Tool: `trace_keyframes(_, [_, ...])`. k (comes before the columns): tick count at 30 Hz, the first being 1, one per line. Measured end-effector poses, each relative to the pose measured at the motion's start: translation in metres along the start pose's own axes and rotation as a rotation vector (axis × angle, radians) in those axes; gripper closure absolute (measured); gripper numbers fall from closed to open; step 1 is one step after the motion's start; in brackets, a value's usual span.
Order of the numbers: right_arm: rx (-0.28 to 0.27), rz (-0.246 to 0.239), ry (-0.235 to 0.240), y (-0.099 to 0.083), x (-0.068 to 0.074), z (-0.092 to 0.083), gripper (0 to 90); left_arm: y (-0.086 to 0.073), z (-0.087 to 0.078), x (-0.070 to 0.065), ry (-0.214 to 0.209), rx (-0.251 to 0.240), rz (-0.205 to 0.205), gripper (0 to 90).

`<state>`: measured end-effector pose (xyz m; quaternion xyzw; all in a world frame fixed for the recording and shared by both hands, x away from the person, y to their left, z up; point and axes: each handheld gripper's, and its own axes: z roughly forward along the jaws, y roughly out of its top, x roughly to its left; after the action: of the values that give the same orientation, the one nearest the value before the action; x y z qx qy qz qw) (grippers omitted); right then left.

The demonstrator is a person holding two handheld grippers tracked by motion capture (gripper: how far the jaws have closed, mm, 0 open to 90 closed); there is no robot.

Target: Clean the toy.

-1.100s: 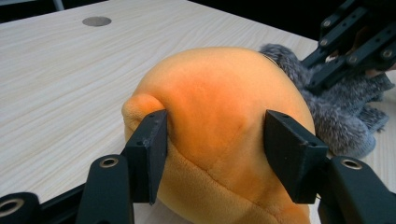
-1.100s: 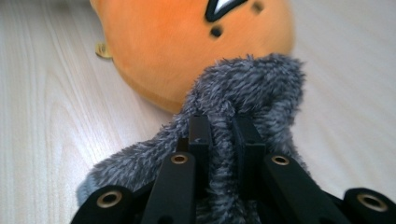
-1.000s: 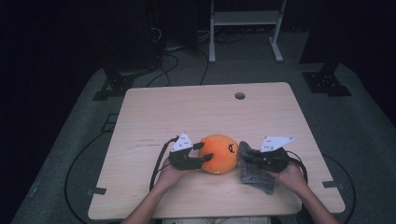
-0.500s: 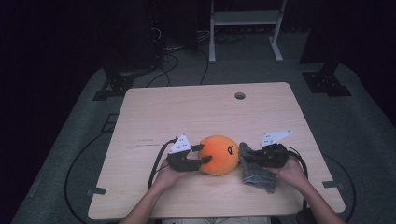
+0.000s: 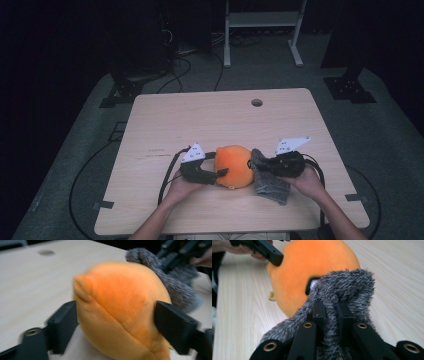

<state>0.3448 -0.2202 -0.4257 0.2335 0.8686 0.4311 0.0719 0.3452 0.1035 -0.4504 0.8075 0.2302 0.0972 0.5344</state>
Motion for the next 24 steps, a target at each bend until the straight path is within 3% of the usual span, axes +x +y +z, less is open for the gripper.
trace_keyframes(3, [-0.024,-0.017,0.001,0.005,0.007,-0.007,79.5,0.003,0.001,-0.008,0.033,0.010,0.068,33.2])
trace_keyframes(7, [-0.075,-0.098,0.030,0.031,0.028,-0.007,79.5,0.007,0.004,-0.021,0.055,0.011,0.154,37.8])
trace_keyframes(9, [-0.067,-0.130,0.027,0.042,0.037,-0.002,79.5,0.008,0.004,-0.026,0.060,0.014,0.196,38.5])
trace_keyframes(14, [0.038,-0.218,-0.027,0.037,0.039,0.007,79.6,0.008,0.001,-0.023,0.031,0.013,0.179,38.9])
trace_keyframes(16, [0.052,-0.193,-0.026,0.034,0.034,0.002,79.7,0.008,0.001,-0.022,0.033,0.011,0.178,39.5])
trace_keyframes(19, [0.023,-0.190,-0.014,0.038,0.037,-0.005,79.6,0.009,0.002,-0.027,0.038,0.008,0.215,40.7])
trace_keyframes(21, [-0.004,-0.206,0.003,0.047,0.043,-0.004,79.5,0.011,0.003,-0.033,0.043,0.016,0.261,41.2])
trace_keyframes(24, [0.022,-0.223,0.003,0.058,0.045,0.005,79.3,0.011,0.005,-0.035,0.059,0.026,0.286,42.6])
